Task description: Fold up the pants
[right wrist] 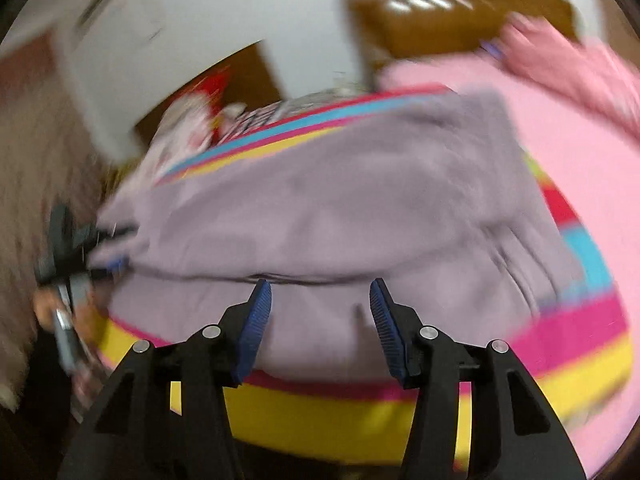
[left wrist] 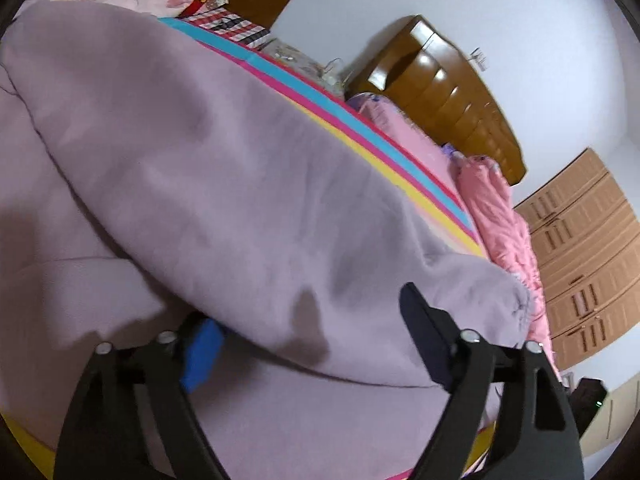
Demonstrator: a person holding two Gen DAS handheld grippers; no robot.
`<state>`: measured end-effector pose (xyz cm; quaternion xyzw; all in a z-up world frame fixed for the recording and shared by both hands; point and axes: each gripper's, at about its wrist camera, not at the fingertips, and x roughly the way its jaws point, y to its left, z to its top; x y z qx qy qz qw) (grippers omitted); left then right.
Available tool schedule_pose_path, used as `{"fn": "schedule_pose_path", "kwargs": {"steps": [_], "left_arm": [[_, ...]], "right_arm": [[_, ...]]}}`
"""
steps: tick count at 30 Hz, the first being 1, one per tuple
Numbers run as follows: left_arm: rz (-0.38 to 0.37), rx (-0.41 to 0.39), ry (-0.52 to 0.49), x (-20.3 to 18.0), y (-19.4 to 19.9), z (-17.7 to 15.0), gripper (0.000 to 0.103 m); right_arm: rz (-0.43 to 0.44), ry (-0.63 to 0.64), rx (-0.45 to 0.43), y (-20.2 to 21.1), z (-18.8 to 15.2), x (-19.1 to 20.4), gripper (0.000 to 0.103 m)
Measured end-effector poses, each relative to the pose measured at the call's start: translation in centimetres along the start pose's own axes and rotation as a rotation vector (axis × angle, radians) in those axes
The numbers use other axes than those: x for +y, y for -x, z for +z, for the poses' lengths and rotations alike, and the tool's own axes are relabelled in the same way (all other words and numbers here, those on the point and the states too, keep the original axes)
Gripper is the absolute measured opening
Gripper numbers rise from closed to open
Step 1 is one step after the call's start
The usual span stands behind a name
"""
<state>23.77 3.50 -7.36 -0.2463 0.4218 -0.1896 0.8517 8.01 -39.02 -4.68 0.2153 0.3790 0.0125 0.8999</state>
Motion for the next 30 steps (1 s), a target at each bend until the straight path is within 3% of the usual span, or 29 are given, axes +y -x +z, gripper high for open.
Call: {"fn": "schedule_pose_path", "kwargs": {"steps": [3, 6, 9, 14, 15, 16, 18, 19, 21, 27, 30], "left_arm": [[-0.016, -0.026, 0.010, 0.2, 0.1, -0.2, 0.085], [-0.026, -0.057, -0.038, 0.0, 0.2, -1.3, 0.085], [-0.014, -0.069, -0.068, 0.0, 0.5, -1.7, 0.085], [-0.019, -0.092, 0.037, 1.5, 1.3, -0.7, 0.085], [-0.018, -0.103, 0.057, 1.7, 1.3, -0.3, 0.085], [-0.018, -0.117, 0.079, 2.3, 1.5, 0.0, 0.079], [-0.002, -0.111, 0.095, 3.2, 1.5, 0.7, 0.043], [0.010, -0.098, 0.083, 3.5, 1.3, 1.0, 0.012], [0.005, -0.086, 0.067, 3.6, 1.6, 1.7, 0.009], [-0.025, -0.219, -0.132, -2.6, 9.7, 2.4, 0.009], [0.016, -0.151, -0.146, -2.2, 10.5, 0.4, 0.009]], "right_arm": [[-0.078, -0.147, -0.003, -0.4, 0.9, -2.6, 0.050], [-0.040, -0.265, 0.013, -1.6, 1.8, -4.2, 0.050], [-0.058, -0.272, -0.011, -2.9, 3.5, -4.5, 0.050], [-0.065, -0.316, -0.035, -3.8, 5.1, -5.3, 0.049], [-0.079, -0.306, -0.040, -3.5, 4.8, -5.4, 0.039], [-0.104, -0.282, -0.046, -3.2, 4.6, -5.7, 0.029], [-0.083, -0.287, -0.061, -2.9, 4.0, -6.5, 0.017], [-0.066, -0.294, -0.064, -2.7, 4.1, -6.9, 0.015], [-0.058, -0.263, -0.082, -1.5, 4.9, -6.4, 0.013], [-0.035, -0.145, -0.218, 5.2, 7.9, -3.9, 0.013], [-0.036, -0.170, -0.160, 6.2, 5.6, -5.5, 0.013]]}}
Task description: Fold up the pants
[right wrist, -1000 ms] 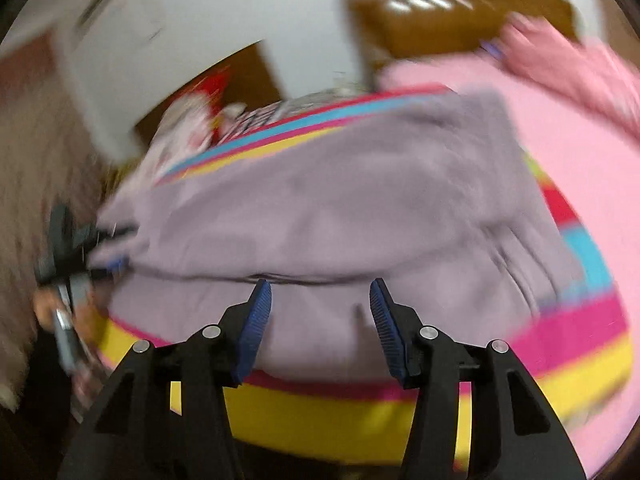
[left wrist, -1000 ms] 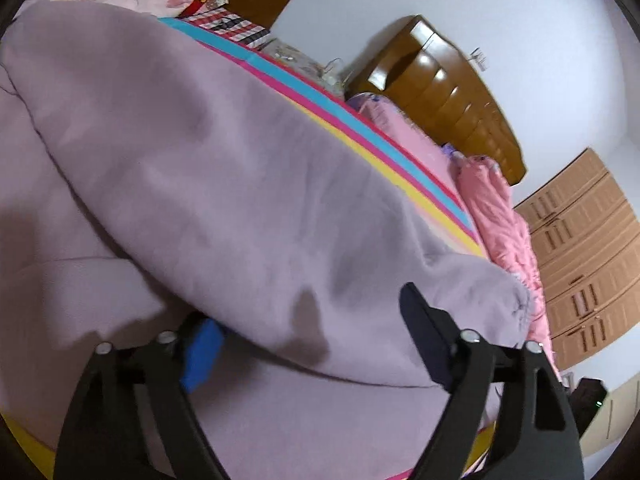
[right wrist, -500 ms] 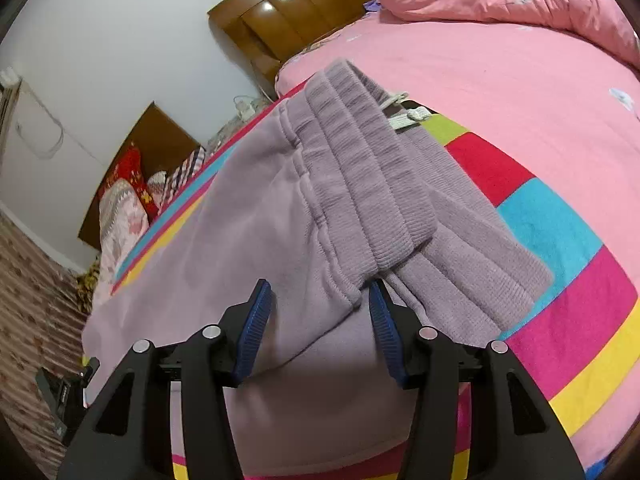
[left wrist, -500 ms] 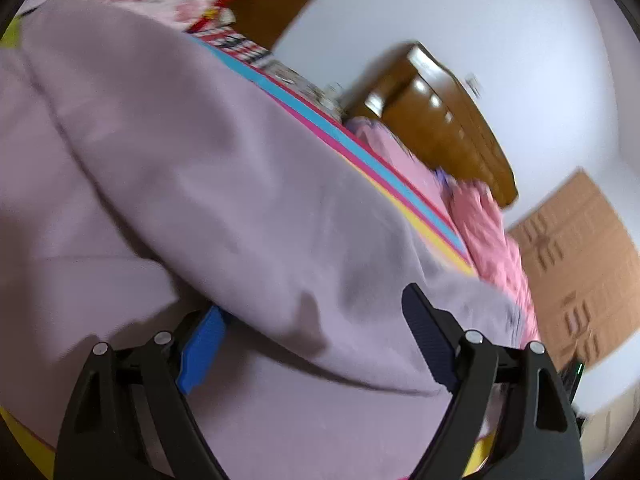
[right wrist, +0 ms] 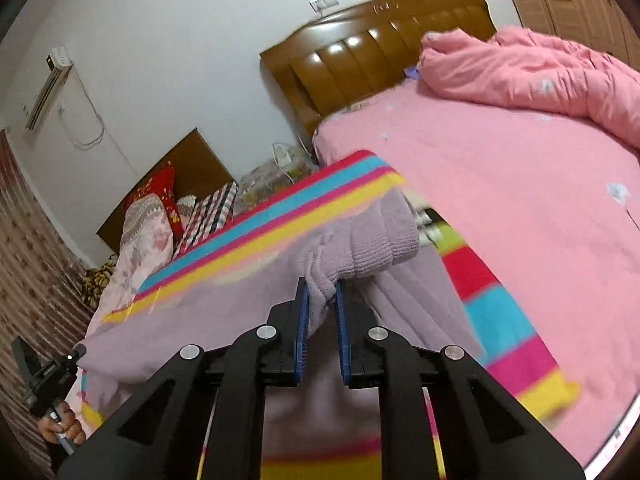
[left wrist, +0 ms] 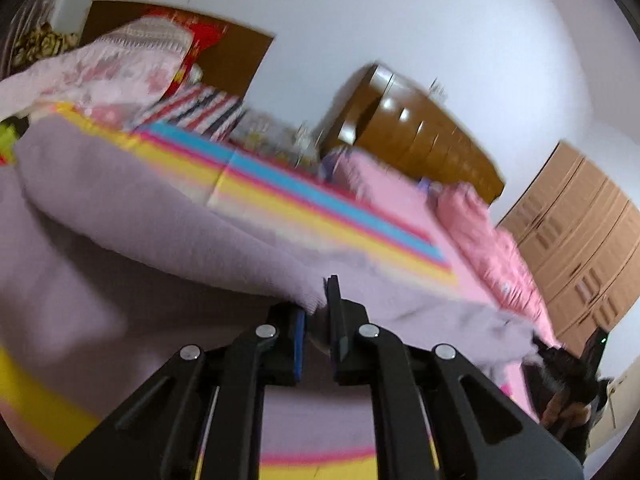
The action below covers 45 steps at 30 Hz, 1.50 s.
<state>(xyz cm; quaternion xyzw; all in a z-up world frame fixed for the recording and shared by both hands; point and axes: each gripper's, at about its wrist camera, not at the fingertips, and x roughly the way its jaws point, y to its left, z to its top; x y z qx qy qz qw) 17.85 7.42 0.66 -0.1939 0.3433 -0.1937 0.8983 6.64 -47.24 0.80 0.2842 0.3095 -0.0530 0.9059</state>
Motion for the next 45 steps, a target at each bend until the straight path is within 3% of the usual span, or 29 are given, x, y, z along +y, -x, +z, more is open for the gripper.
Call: {"fn": "schedule_pose_path", "kwargs": {"steps": [3, 5, 14, 18, 22, 27, 29, 31, 36, 39, 45], "left_arm": [[0.063, 0.125, 0.021, 2.0, -1.7, -4.3, 0.010], [0.114, 0.179, 0.033, 3.1, -3.9, -6.7, 0.010], [0.135, 0.065, -0.049, 1.3, -2.0, -5.9, 0.010], [0.156, 0.129, -0.042, 2.1, -3.6, -7.2, 0.012], [0.159, 0.113, -0.062, 2.2, -4.1, -7.6, 0.015], [0.107, 0.125, -0.007, 2.7, -4.0, -7.1, 0.022], [0.086, 0.123, 0.022, 3.1, -3.8, -6.8, 0.045], [0.111, 0.104, 0.030, 3.5, -2.9, -6.4, 0.064], [0.115, 0.059, 0.104, 6.0, -2.3, -3.9, 0.065], [0.068, 0.039, 0.205, 8.8, -2.5, -2.7, 0.064], [-0.117, -0.002, 0.394, 13.4, -3.1, -1.3, 0.059]], "right_arm": [[-0.065, -0.051, 0.110, -2.2, -3.7, -3.3, 0.013], [-0.042, -0.107, 0.114, -3.4, -4.9, -4.7, 0.013], [-0.035, 0.026, 0.025, -2.2, -3.1, -1.6, 0.013], [-0.070, -0.038, 0.110, -4.4, -4.3, -4.2, 0.010], [-0.069, -0.036, 0.076, -4.0, -4.6, -4.0, 0.010], [-0.076, -0.039, 0.069, -4.1, -4.7, -3.9, 0.010], [-0.077, -0.046, 0.063, -4.1, -4.8, -4.0, 0.010], [-0.082, -0.041, 0.060, -4.1, -4.9, -3.9, 0.010], [-0.105, -0.023, 0.058, -4.1, -5.0, -3.7, 0.010], [-0.112, -0.021, 0.056, -4.1, -5.1, -3.5, 0.010], [-0.123, -0.028, 0.056, -4.2, -5.2, -3.4, 0.009]]}}
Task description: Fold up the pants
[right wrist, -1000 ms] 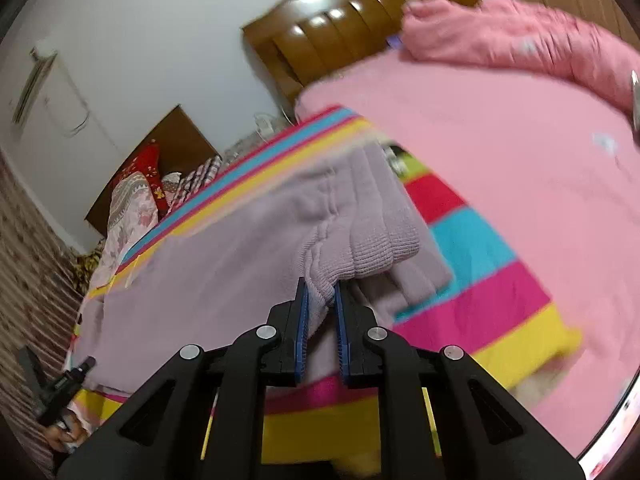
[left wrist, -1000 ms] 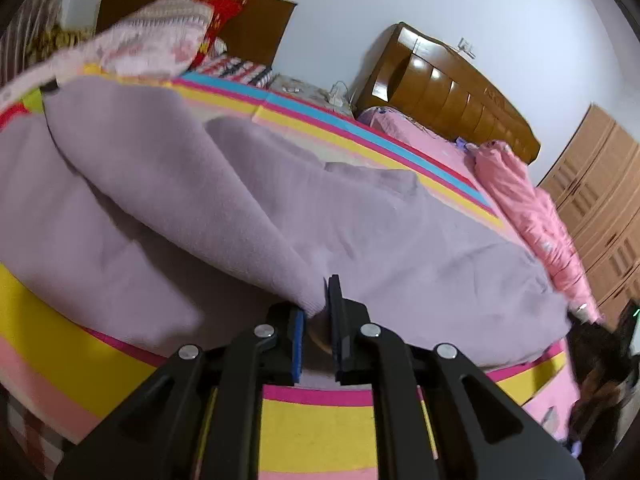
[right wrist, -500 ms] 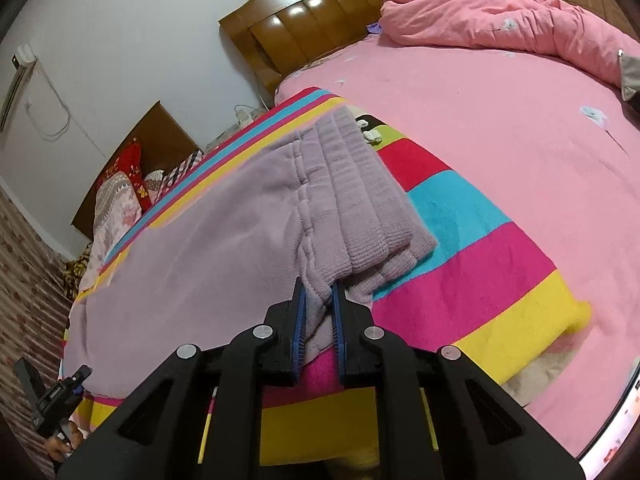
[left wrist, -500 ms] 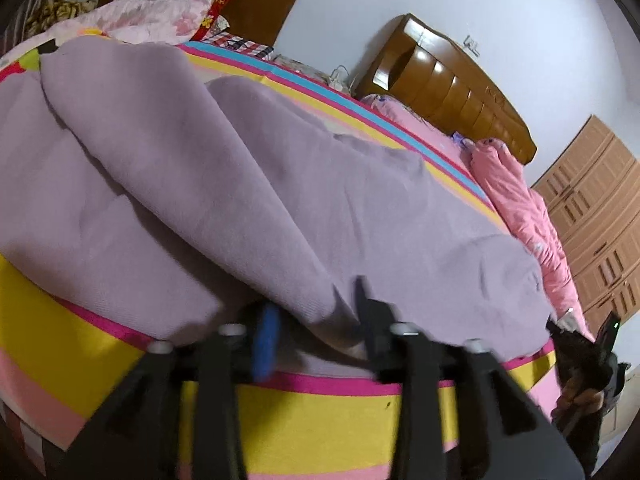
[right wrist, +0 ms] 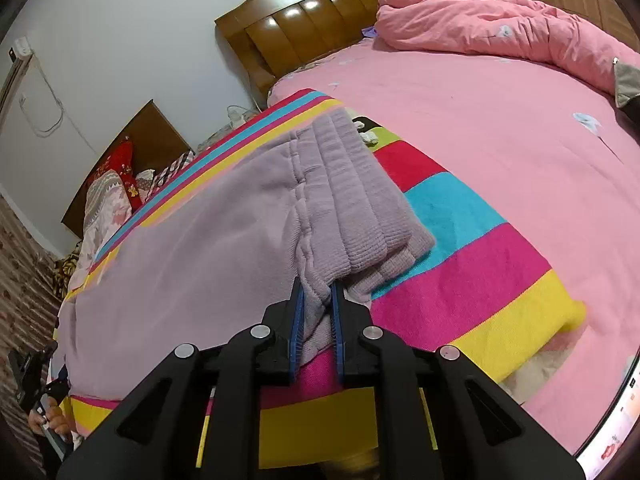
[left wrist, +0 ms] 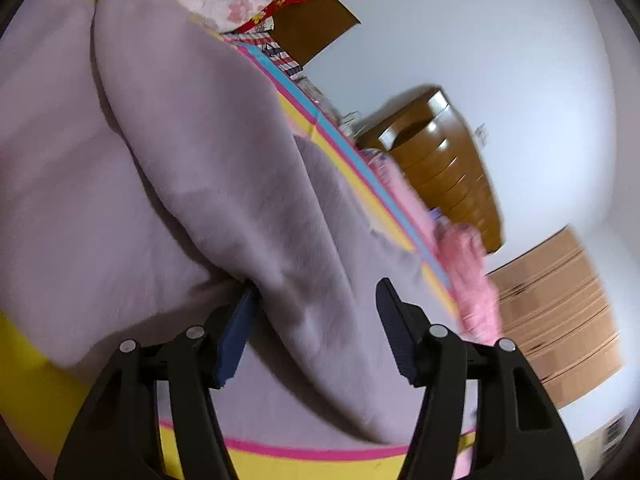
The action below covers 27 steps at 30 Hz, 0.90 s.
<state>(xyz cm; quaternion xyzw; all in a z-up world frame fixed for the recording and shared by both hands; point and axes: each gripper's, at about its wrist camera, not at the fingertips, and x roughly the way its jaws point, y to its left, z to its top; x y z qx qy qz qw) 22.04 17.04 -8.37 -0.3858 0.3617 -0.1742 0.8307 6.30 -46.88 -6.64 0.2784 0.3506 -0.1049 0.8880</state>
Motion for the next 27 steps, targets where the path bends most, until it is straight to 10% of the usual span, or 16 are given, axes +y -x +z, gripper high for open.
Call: {"fn": "schedule_pose_path", "kwargs": {"steps": [4, 8, 15, 27], "left_arm": [[-0.092, -0.012, 0.093, 1.6, -0.2, 0.9, 0.030], [-0.119, -0.025, 0.160, 2.9, -0.1, 0.6, 0.026], [-0.010, -0.078, 0.052, 0.6, 1.5, 0.1, 0.054], [0.115, -0.138, -0.055, -0.5, 4.1, -1.4, 0.075]], "right_arm": [[-0.008, 0.000, -0.003, 0.0, -0.1, 0.1, 0.009], [-0.007, -0.015, 0.006, 0.1, 0.0, 0.0, 0.008], [-0.228, 0.045, -0.127, 5.1, -0.2, 3.5, 0.037], [0.448, 0.937, 0.134, 0.4, -12.7, 33.4, 0.037]]}}
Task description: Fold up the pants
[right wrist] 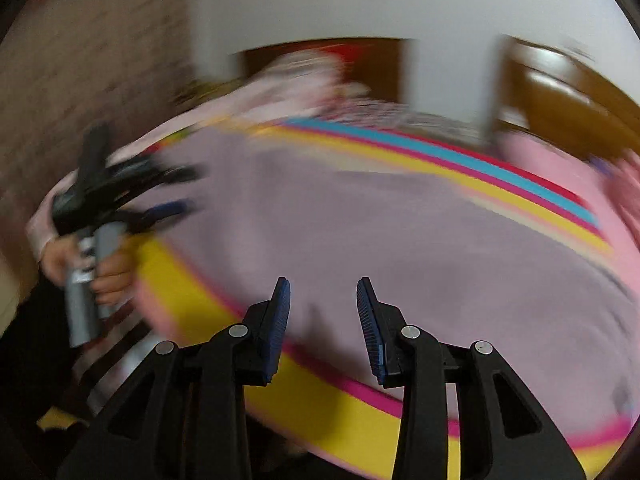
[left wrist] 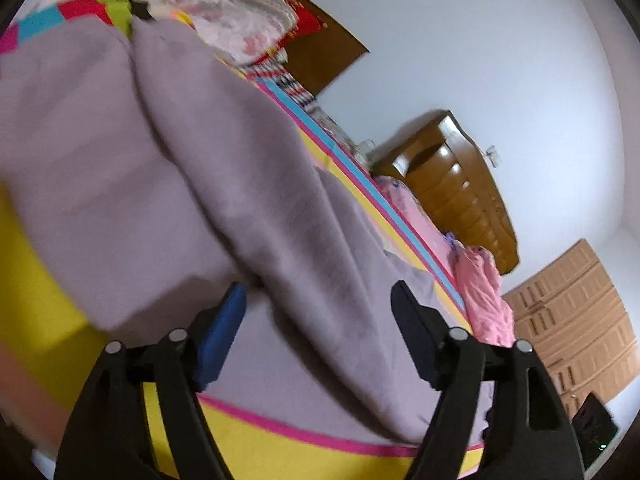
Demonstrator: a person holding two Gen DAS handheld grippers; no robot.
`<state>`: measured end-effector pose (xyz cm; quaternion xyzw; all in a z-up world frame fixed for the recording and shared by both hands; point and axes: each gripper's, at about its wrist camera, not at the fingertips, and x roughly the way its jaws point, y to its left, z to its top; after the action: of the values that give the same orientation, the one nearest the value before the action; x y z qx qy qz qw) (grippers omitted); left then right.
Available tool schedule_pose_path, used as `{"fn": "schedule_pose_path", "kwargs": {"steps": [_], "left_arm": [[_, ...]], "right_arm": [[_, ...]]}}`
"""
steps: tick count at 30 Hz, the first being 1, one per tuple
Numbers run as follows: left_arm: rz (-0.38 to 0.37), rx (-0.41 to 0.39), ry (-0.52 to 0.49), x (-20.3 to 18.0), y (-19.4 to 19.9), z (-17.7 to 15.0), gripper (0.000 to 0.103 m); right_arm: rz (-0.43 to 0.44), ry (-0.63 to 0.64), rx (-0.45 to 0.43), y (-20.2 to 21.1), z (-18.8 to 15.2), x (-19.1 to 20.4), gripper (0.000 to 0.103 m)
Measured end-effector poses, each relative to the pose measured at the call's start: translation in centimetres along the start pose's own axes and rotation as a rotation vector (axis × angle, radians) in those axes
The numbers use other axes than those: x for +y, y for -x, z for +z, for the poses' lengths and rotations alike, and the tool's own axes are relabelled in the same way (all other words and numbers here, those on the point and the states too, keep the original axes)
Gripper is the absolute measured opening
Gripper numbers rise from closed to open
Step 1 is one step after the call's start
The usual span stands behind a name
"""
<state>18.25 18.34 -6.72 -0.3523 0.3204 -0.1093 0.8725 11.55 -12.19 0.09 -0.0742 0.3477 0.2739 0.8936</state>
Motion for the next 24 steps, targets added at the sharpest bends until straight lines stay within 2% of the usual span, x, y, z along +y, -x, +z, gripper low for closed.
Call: {"fn": "schedule_pose_path", "kwargs": {"steps": [2, 4, 7, 10, 12, 16, 18, 20, 21, 22, 23, 24], "left_arm": [[0.061, -0.066, -0.003, 1.5, 2.5, 0.9, 0.076], [0.145, -0.144, 0.011, 4.0, 5.3, 2.3, 0.078], [0.243, -0.187, 0.086, 8.0, 7.5, 4.6, 0.078], [0.335, -0.250, 0.158, 12.3, 8.5, 7.5, 0.078], [0.382, -0.262, 0.187, 14.1, 8.4, 9.0, 0.077], [0.457, -0.282, 0.219, 17.0, 7.5, 12.2, 0.077], [0.500, -0.261, 0.210, 17.9, 6.4, 13.5, 0.077], [0.522, -0.248, 0.186, 18.5, 5.7, 13.9, 0.076], [0.561, -0.231, 0.151, 18.1, 5.0, 14.1, 0.074], [0.585, -0.221, 0.130, 18.2, 5.0, 14.2, 0.060], [0.618, -0.212, 0.099, 17.9, 4.7, 14.2, 0.036], [0.609, -0.211, 0.082, 17.8, 4.8, 14.1, 0.025]], "right_arm": [[0.119, 0.103, 0.013, -3.2, 3.0, 2.7, 0.037], [0.227, 0.148, 0.030, -6.3, 6.3, 3.9, 0.037], [0.394, 0.213, 0.077, -12.9, 12.9, 6.6, 0.037], [0.490, 0.313, 0.114, -20.1, 19.4, 10.6, 0.037], [0.541, 0.341, 0.152, -25.2, 23.2, 13.7, 0.037], [0.571, 0.420, 0.195, -32.1, 27.9, 18.9, 0.037], [0.547, 0.454, 0.237, -35.1, 28.9, 20.5, 0.037], [0.514, 0.496, 0.283, -36.5, 28.0, 21.3, 0.037], [0.500, 0.525, 0.292, -36.8, 27.4, 21.7, 0.037], [0.489, 0.563, 0.266, -36.8, 27.0, 21.9, 0.037], [0.486, 0.567, 0.248, -36.4, 26.5, 21.9, 0.035], [0.475, 0.567, 0.234, -36.7, 26.6, 22.0, 0.020]]}}
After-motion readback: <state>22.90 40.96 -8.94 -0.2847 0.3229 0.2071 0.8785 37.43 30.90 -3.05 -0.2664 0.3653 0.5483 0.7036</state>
